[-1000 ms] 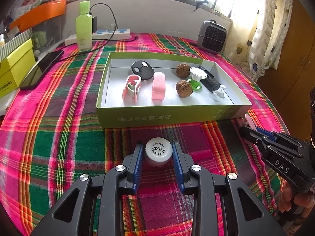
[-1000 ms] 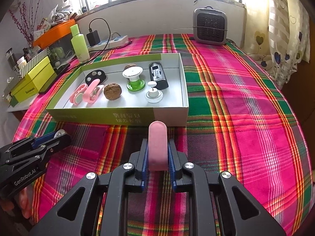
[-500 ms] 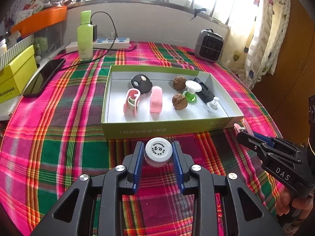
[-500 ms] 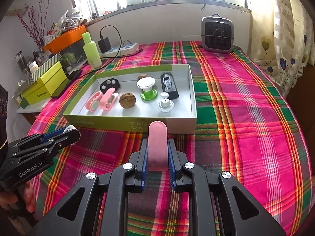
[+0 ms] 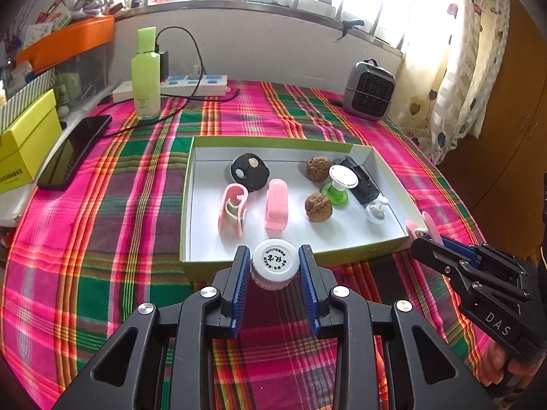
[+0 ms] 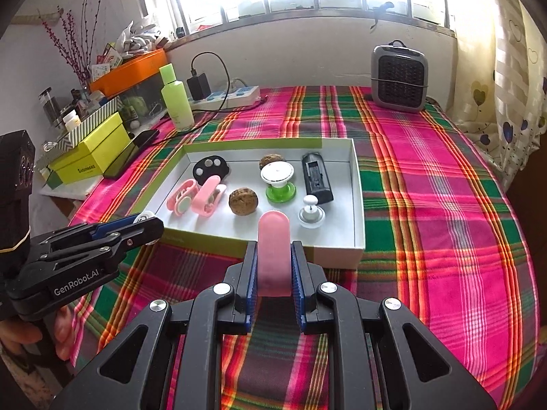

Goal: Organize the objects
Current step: 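Carry the container with the left tool while the right carries the pink clip to the box, then lower the container into the box with the left tool while the right lowers the clip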

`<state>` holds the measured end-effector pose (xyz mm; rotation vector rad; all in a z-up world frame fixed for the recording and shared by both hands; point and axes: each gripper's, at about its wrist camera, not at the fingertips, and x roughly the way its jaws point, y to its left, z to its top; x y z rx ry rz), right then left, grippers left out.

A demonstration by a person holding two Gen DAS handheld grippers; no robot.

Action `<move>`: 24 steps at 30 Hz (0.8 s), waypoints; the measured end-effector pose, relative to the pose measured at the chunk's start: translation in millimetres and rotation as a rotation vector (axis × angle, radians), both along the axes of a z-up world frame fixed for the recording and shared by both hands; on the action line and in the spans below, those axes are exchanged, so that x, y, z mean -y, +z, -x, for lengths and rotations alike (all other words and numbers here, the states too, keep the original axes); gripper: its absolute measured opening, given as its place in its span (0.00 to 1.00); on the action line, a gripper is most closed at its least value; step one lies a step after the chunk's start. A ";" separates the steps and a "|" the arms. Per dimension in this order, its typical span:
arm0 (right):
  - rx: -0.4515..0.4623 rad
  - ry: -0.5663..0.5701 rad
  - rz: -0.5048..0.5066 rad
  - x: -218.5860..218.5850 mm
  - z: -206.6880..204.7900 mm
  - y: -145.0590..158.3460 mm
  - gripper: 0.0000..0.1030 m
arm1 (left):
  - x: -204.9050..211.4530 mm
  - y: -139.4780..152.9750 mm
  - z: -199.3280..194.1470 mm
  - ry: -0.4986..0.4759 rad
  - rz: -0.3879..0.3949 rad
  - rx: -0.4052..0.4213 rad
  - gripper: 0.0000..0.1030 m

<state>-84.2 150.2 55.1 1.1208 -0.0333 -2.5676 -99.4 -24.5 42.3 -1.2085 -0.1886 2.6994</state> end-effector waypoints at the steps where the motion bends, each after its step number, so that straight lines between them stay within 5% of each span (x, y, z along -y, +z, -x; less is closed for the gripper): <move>1: 0.002 0.005 0.002 1.5 2.6 -0.1 0.18 | -0.4 0.2 1.5 0.000 -0.001 -0.001 0.26; 24: 0.053 0.022 -0.010 12.0 43.4 -12.9 0.18 | 5.8 -17.3 43.6 0.032 -0.003 0.055 0.26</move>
